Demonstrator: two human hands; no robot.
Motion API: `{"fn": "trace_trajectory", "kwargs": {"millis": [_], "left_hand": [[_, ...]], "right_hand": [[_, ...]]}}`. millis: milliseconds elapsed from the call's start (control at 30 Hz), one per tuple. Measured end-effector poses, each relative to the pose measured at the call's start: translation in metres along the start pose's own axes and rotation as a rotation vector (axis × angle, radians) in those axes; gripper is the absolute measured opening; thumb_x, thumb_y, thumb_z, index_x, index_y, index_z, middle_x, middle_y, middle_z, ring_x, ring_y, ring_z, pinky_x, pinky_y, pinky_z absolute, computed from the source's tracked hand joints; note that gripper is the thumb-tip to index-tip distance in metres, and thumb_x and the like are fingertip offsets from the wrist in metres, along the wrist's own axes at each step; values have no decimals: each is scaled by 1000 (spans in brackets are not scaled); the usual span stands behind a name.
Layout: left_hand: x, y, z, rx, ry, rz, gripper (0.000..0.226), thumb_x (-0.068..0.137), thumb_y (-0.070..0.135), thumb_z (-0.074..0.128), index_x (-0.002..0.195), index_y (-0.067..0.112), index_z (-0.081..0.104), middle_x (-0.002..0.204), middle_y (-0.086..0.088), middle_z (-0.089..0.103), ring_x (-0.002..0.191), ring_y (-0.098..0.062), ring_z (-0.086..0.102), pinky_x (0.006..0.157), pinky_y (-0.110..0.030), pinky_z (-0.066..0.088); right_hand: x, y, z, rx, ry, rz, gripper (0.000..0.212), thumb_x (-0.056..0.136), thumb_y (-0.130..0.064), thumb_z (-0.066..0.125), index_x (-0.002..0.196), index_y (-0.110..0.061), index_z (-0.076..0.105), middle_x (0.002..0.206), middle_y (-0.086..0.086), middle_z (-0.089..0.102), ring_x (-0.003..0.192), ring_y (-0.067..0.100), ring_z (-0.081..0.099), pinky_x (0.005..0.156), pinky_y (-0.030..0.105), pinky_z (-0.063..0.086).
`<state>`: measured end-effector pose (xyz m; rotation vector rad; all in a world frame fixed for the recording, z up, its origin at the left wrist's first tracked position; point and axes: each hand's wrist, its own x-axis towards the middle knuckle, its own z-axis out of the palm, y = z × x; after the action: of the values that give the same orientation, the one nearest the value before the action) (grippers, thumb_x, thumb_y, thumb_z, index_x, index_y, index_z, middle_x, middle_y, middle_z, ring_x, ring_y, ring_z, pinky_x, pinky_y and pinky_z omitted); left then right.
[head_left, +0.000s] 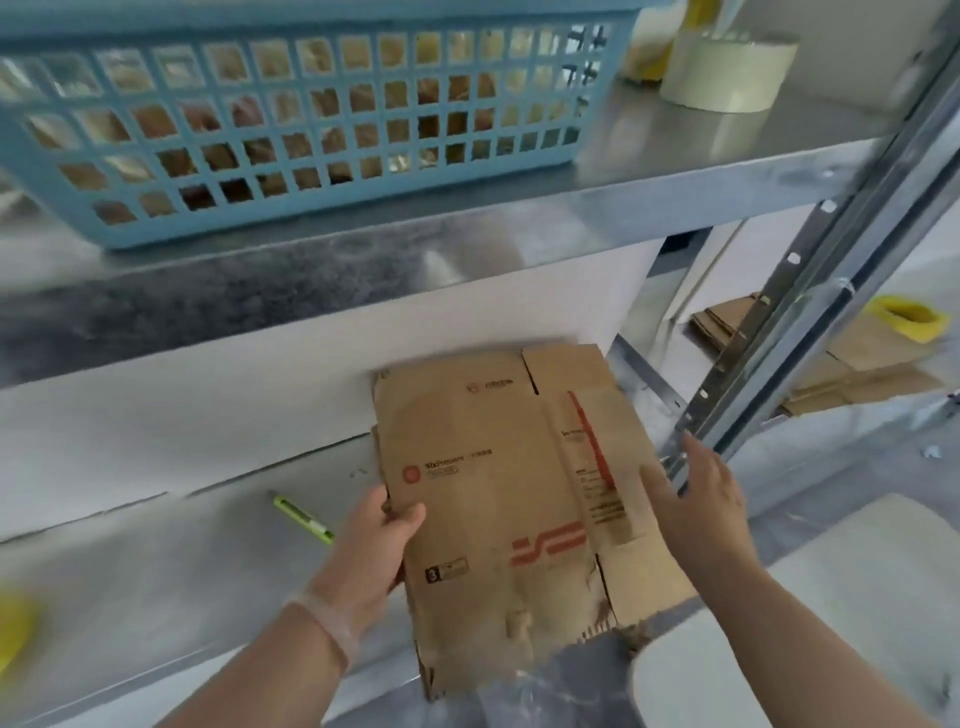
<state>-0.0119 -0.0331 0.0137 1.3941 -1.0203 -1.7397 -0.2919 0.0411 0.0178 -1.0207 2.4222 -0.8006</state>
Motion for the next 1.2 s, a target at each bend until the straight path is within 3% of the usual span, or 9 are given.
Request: {"fn": "trace_trajectory", "kwargs": {"millis": [300,500,600,700,800,900,967,1067,1200], "left_hand": [[-84,24,-116,89,223,485,32,96,0,46,116,22,57,111,9,69,107,-8,61,89,-32,47],[-124,20,-205,195,279,632,34,93,-1,54,121,17,53,112,5,66,107,-5,58,88,-13,46],[-138,17,-237,239,340,648,37,93,-5,49,122,16,52,106,10,66,102,-4,59,82,-9,45],[-145,13,-263,295,444,679,35,92,-8,50,119,14,51,99,26,61,94,5,58,77,-5,43],[-150,5,-281,359,497,711,34,90,-10,52,116,12,49,95,31,58,91,8,56,75,-5,44],[-152,-2,-293,385,447,720,53,87,-7,59,123,29,42,104,27,56,101,2,56,82,-13,49],[-150,-5,-304,385,410,723,61,85,1,64,130,33,38,109,21,55,106,-3,55,88,-20,51],[-147,0,-320,519,366,740,74,85,28,68,144,39,24,132,14,45,121,-11,49,96,-30,50],[-148,23,-329,830,264,902,64,83,55,58,141,39,35,156,18,17,138,-8,31,106,-26,38]], "right_hand": [[-67,-94,11,391,-243,-198,47,82,-68,55,110,-30,52,105,-10,61,93,8,57,71,26,46],[-137,-157,60,550,-518,-447,78,69,-70,67,134,-34,41,122,-21,57,110,-11,53,78,7,49],[-162,-175,89,483,-614,-531,94,67,-80,61,147,-52,19,145,-22,40,130,5,45,95,24,49],[-187,-193,110,480,-623,-502,92,67,-73,55,143,-65,4,154,-23,25,135,12,39,65,10,52],[-207,-207,130,506,-575,-557,75,78,-63,51,140,-69,8,154,-31,17,137,2,34,88,19,53],[-220,-219,142,510,-569,-606,55,100,-34,44,138,-66,19,145,-35,25,132,-10,33,89,1,39],[-227,-225,143,538,-564,-661,57,103,-26,40,136,-69,21,141,-40,30,136,-8,30,107,15,34],[-232,-225,143,631,-562,-741,50,100,-41,43,145,-55,27,149,-31,33,139,-4,31,113,36,33],[-234,-232,141,468,-514,-817,59,76,-65,58,132,-65,37,148,-33,28,131,-2,40,104,28,44]]}}
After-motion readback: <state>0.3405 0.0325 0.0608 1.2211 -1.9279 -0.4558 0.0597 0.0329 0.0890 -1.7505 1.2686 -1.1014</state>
